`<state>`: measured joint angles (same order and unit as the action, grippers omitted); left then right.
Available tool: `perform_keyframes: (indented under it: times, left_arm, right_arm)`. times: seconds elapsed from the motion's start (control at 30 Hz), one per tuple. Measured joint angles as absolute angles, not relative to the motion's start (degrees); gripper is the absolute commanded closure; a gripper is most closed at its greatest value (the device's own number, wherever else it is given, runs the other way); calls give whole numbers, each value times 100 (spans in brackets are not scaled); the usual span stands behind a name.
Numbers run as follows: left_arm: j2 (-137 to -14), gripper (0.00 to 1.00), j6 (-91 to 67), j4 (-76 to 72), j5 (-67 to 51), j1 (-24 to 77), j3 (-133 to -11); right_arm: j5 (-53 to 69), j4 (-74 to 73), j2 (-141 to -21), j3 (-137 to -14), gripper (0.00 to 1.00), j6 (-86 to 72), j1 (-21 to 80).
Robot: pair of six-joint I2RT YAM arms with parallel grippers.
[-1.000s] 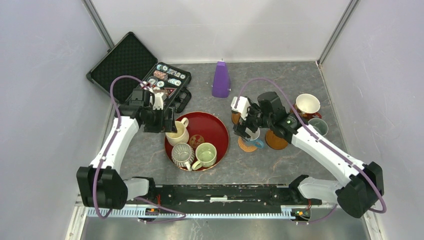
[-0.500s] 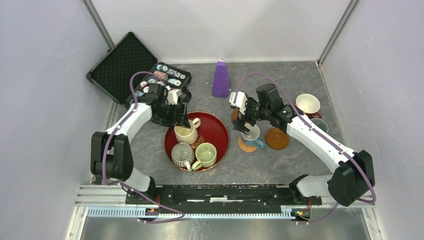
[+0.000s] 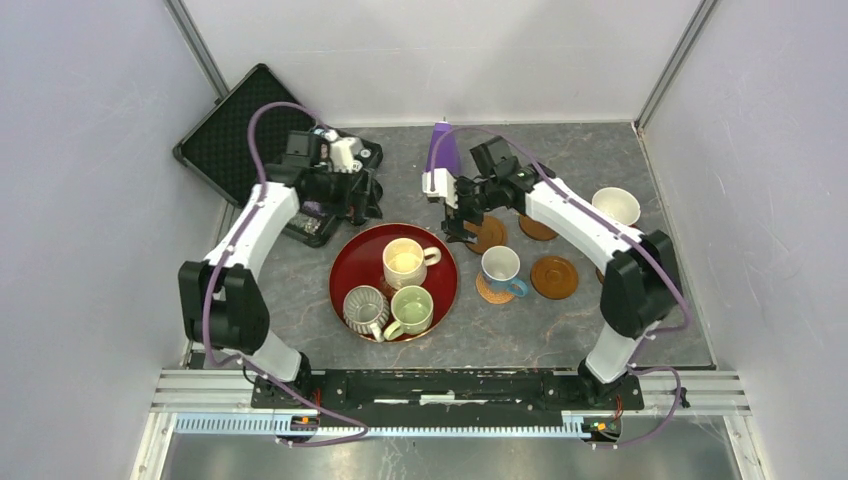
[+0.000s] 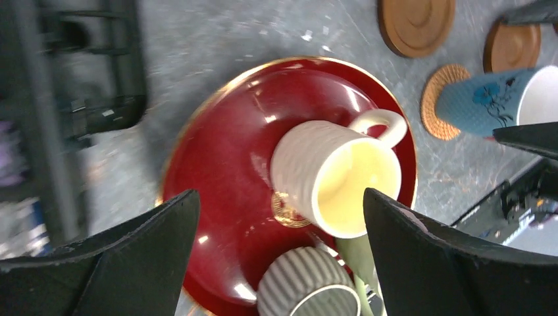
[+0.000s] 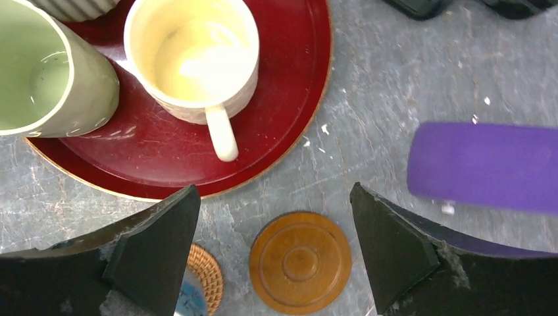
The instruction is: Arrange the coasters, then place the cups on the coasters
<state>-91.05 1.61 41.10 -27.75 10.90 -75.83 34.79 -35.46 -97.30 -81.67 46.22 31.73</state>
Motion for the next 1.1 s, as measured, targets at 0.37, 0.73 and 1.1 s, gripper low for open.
perform_keyframes:
  times: [0.37, 0.73, 1.1]
  left_arm:
    - [-7795, 0, 161, 4493, -2764, 119, -7354]
    - [-7708, 0, -150, 4488, -2764, -158, -7266]
    - [-7708, 0, -207, 4486, -2753, -255, -7266]
  right_arm:
    - [3212, -4394, -10757, -8792, 12, 5734, 4066]
    - [2823, -4368, -11581, -9019, 27, 5907, 4305]
    - [2670, -3680, -11618, -8628, 76, 5690, 4298]
